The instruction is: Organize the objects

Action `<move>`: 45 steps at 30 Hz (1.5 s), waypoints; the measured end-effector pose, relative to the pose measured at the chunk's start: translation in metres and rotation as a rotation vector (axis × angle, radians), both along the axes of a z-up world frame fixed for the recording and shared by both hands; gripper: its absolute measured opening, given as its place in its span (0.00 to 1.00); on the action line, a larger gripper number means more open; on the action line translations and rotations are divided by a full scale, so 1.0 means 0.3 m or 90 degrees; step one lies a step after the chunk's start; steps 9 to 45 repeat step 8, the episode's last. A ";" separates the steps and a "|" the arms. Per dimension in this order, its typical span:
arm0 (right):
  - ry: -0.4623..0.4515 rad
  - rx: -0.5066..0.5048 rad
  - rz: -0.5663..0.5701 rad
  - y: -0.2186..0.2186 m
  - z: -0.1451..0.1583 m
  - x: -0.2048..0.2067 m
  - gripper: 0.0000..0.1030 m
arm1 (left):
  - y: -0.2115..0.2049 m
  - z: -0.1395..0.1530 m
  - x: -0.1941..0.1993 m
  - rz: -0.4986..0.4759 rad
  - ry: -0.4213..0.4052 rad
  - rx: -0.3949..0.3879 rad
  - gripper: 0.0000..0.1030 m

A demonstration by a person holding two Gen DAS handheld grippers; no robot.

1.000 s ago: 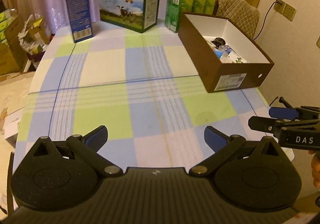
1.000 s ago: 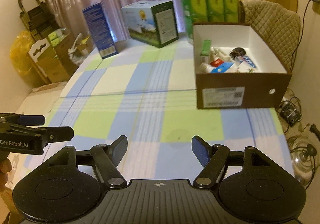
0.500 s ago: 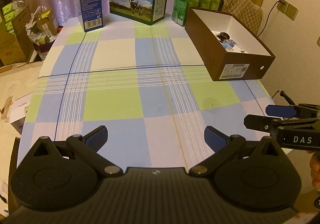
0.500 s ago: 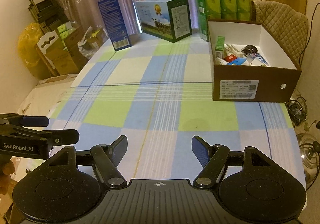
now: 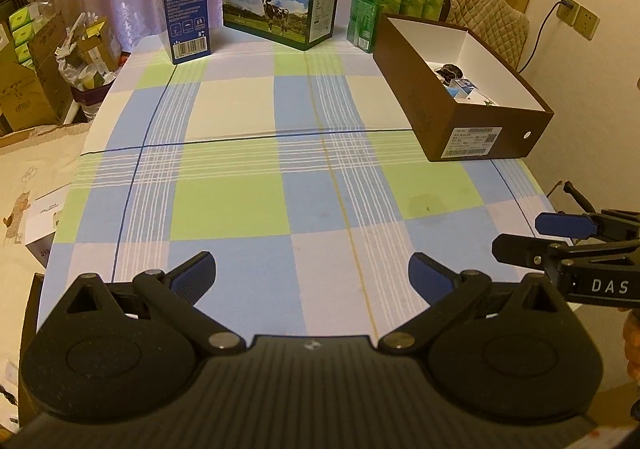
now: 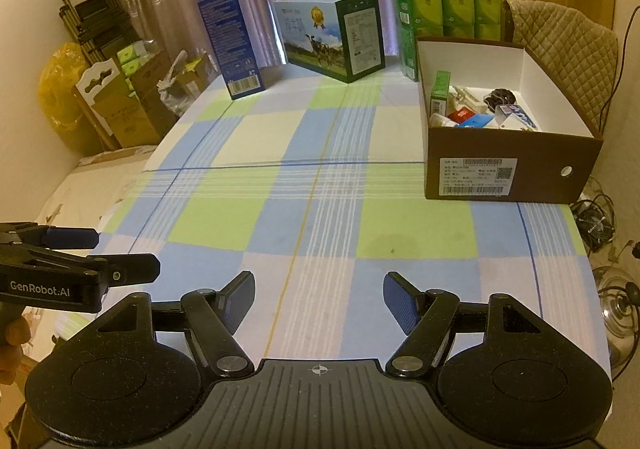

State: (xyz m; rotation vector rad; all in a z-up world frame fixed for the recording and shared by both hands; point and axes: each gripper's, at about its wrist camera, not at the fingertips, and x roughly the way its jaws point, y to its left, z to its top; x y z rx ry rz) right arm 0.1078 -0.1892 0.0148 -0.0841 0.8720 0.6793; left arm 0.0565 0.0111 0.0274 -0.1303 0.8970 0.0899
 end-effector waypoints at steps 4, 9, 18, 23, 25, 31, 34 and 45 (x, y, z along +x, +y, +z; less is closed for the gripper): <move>0.002 -0.001 -0.002 -0.011 -0.002 0.005 0.66 | -0.008 -0.001 0.006 -0.003 -0.009 -0.001 0.97; 0.002 -0.002 -0.004 -0.015 -0.002 0.009 0.66 | -0.018 -0.003 0.018 -0.002 -0.008 0.004 0.96; 0.002 -0.002 -0.004 -0.015 -0.002 0.009 0.66 | -0.018 -0.003 0.018 -0.002 -0.008 0.004 0.96; 0.002 -0.002 -0.004 -0.015 -0.002 0.009 0.66 | -0.018 -0.003 0.018 -0.002 -0.008 0.004 0.96; 0.002 -0.002 -0.004 -0.015 -0.002 0.009 0.66 | -0.018 -0.003 0.018 -0.002 -0.008 0.004 0.96; 0.002 -0.002 -0.004 -0.015 -0.002 0.009 0.66 | -0.018 -0.003 0.018 -0.002 -0.008 0.004 0.96; 0.002 -0.002 -0.004 -0.015 -0.002 0.009 0.66 | -0.018 -0.003 0.018 -0.002 -0.008 0.004 0.96; 0.002 -0.002 -0.004 -0.015 -0.002 0.009 0.66 | -0.018 -0.003 0.018 -0.002 -0.008 0.004 0.96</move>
